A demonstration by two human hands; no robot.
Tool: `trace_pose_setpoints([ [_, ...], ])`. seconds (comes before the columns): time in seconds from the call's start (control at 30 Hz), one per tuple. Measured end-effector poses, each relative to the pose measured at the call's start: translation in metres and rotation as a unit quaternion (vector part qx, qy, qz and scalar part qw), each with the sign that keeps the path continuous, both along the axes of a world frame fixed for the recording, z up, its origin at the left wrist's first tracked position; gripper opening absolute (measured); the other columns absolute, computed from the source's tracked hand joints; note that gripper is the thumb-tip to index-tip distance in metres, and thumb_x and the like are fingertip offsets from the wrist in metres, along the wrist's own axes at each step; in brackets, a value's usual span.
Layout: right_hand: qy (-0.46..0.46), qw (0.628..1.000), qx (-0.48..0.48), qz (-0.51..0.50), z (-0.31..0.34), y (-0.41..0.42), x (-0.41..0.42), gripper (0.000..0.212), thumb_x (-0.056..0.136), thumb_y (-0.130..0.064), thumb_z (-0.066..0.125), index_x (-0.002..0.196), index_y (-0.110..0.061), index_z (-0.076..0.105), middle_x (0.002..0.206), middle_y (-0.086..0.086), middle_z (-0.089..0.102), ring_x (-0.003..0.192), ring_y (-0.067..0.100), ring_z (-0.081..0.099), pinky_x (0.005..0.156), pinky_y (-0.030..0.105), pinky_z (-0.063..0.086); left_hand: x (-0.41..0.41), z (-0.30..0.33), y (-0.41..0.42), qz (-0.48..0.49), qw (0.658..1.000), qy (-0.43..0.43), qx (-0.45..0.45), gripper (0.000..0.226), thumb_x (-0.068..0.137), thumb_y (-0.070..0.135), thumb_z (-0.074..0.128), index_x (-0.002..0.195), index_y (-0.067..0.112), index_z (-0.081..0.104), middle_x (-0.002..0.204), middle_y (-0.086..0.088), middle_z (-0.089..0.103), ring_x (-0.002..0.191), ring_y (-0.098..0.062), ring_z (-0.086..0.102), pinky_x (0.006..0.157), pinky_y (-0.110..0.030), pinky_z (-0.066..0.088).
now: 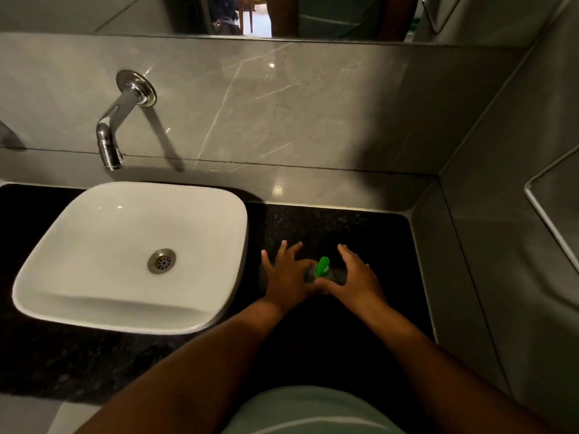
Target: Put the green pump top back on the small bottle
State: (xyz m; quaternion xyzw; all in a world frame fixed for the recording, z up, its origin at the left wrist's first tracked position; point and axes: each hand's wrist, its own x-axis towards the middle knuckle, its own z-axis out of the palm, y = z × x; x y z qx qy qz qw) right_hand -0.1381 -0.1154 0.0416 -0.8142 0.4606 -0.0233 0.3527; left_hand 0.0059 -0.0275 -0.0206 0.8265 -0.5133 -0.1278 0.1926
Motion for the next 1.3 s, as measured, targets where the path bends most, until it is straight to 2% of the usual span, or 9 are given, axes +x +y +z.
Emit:
trace_pose_setpoints([
  [0.07, -0.030, 0.999, -0.013, -0.007, 0.009, 0.005, -0.010, 0.095, 0.064, -0.062, 0.071, 0.144, -0.026, 0.034, 0.152, 0.001, 0.040, 0.138, 0.021, 0.038, 0.114, 0.044, 0.033, -0.002, 0.001, 0.004, 0.008, 1.000, -0.009, 0.005, 0.053, 0.072, 0.063, 0.067, 0.120, 0.041, 0.062, 0.154, -0.002, 0.031, 0.146, -0.024, 0.002, 0.106, -0.061, -0.019],
  [0.2, -0.059, 0.995, -0.078, 0.007, 0.027, 0.018, -0.019, 0.084, 0.063, -0.061, 0.073, 0.134, -0.024, 0.048, 0.128, -0.001, 0.062, 0.118, 0.018, 0.057, 0.102, 0.042, 0.046, -0.009, 0.002, 0.009, 0.031, 1.000, 0.000, 0.000, 0.054, 0.074, 0.061, 0.066, 0.124, 0.040, 0.060, 0.151, -0.002, 0.035, 0.146, -0.024, 0.005, 0.108, -0.060, -0.016],
  [0.4, -0.052, 0.990, -0.130, 0.006, 0.038, 0.031, -0.003, 0.068, 0.066, -0.057, 0.072, 0.124, -0.025, 0.058, 0.112, -0.004, 0.068, 0.104, 0.018, 0.063, 0.092, 0.043, 0.051, -0.013, 0.001, 0.011, 0.050, 0.999, 0.013, -0.004, 0.046, 0.080, 0.052, 0.066, 0.123, 0.038, 0.061, 0.149, -0.003, 0.040, 0.146, -0.025, 0.011, 0.108, -0.063, -0.010],
  [0.6, -0.033, 0.988, -0.148, 0.015, 0.039, 0.032, 0.008, 0.054, 0.073, -0.050, 0.070, 0.121, -0.026, 0.060, 0.115, 0.001, 0.067, 0.104, 0.020, 0.063, 0.091, 0.043, 0.051, -0.008, 0.004, 0.010, 0.041, 0.999, 0.030, -0.004, 0.050, 0.073, 0.057, 0.070, 0.120, 0.042, 0.061, 0.149, -0.003, 0.042, 0.145, -0.027, 0.013, 0.108, -0.065, -0.010],
  [0.77, -0.009, 0.987, -0.142, 0.077, 0.047, 0.020, 0.004, 0.050, 0.073, -0.044, 0.071, 0.119, -0.026, 0.063, 0.112, 0.001, 0.069, 0.104, 0.022, 0.063, 0.093, 0.044, 0.049, -0.007, 0.004, 0.009, 0.039, 0.998, 0.046, 0.005, 0.054, 0.069, 0.060, 0.073, 0.119, 0.046, 0.060, 0.147, -0.003, 0.044, 0.145, -0.028, 0.013, 0.106, -0.065, -0.013],
  [0.93, 0.026, 0.982, -0.142, 0.124, 0.050, 0.009, 0.003, 0.051, 0.074, -0.048, 0.069, 0.121, -0.030, 0.061, 0.114, -0.004, 0.067, 0.108, 0.020, 0.059, 0.094, 0.038, 0.041, -0.008, 0.005, 0.008, 0.040, 0.998, 0.041, 0.016, 0.057, 0.067, 0.067, 0.071, 0.118, 0.046, 0.060, 0.146, -0.002, 0.045, 0.145, -0.027, 0.013, 0.106, -0.065, -0.014],
  [1.17, 0.009, 0.981, -0.144, 0.132, 0.052, 0.007, 0.002, 0.052, 0.071, -0.051, 0.071, 0.118, -0.029, 0.065, 0.108, -0.005, 0.070, 0.104, 0.020, 0.060, 0.091, 0.036, 0.043, -0.002, 0.012, 0.007, 0.020, 0.998, 0.048, 0.044, 0.061, 0.067, 0.068, 0.070, 0.122, 0.049, 0.056, 0.148, -0.001, 0.042, 0.145, -0.027, 0.010, 0.106, -0.066, -0.014],
  [1.3, 0.025, 0.976, -0.156, 0.147, 0.052, 0.006, 0.001, 0.067, 0.071, -0.062, 0.064, 0.129, -0.028, 0.056, 0.122, -0.001, 0.065, 0.116, 0.022, 0.056, 0.097, 0.039, 0.041, -0.002, 0.011, 0.009, 0.015, 0.998, 0.051, 0.042, 0.063, 0.068, 0.069, 0.067, 0.126, 0.048, 0.054, 0.148, 0.000, 0.043, 0.145, -0.028, 0.013, 0.105, -0.066, -0.014],
])
